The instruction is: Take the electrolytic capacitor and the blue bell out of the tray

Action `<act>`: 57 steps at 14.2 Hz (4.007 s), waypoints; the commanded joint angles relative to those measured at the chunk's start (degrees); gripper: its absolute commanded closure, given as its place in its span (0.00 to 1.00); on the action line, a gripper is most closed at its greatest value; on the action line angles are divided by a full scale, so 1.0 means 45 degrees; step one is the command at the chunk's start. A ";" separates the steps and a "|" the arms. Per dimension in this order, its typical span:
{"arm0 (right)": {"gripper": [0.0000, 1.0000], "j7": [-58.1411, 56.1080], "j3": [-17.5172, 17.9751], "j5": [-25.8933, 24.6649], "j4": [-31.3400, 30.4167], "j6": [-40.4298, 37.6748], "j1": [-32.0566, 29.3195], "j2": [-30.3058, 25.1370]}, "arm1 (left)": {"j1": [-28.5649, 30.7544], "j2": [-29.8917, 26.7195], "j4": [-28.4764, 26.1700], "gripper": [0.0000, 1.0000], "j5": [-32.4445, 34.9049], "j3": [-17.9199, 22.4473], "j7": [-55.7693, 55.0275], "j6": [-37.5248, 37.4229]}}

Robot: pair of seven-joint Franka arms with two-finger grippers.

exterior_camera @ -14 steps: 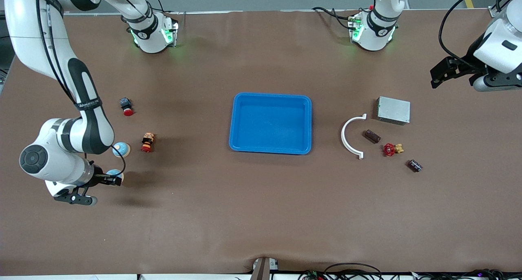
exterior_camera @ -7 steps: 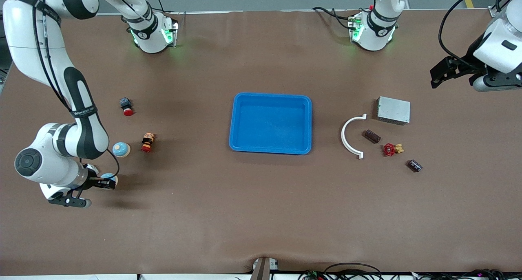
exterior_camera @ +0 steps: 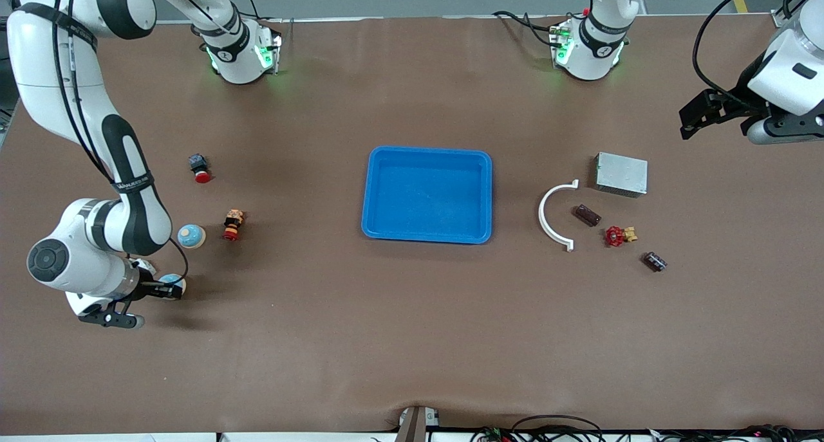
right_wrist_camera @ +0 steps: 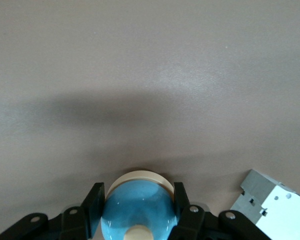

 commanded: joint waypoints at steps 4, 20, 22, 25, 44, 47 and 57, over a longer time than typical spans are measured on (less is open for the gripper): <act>1.00 -0.0121 0.0290 0.0394 0.0367 0.0339 -0.0322 0.0398 | -0.0019 0.0005 0.0272 0.00 -0.0003 0.0159 0.0195 0.0053; 0.00 -0.0199 0.0290 0.0651 0.0210 0.1316 -0.0282 0.0516 | -0.0078 0.0024 0.0214 0.00 -0.0003 0.0101 0.0058 -0.0181; 0.00 -0.0995 0.0271 0.0553 0.0269 0.1180 -0.0244 0.0380 | -0.0078 0.0024 0.0214 0.00 -0.0003 0.0101 0.0058 -0.0181; 0.00 -0.1508 0.0212 0.0475 0.0308 0.0265 -0.0205 -0.0030 | -0.0078 0.0024 0.0194 0.00 -0.0003 0.0081 0.0039 -0.0181; 0.00 -0.1332 0.0270 0.0065 -0.2758 -0.5890 -0.0107 -0.7997 | -0.0078 0.0102 0.0194 0.00 -0.0023 0.0062 0.0039 -0.0435; 0.00 -0.1293 0.0329 0.0084 -0.2641 -0.6631 -0.0087 -0.8895 | -0.0058 0.0102 0.0194 0.00 -0.0022 0.0062 0.0039 -0.0435; 0.00 -0.0043 0.0368 0.0201 -0.1219 -0.8800 0.0752 -1.0422 | -0.0039 0.0102 0.0194 0.00 -0.0023 0.0062 0.0059 -0.0455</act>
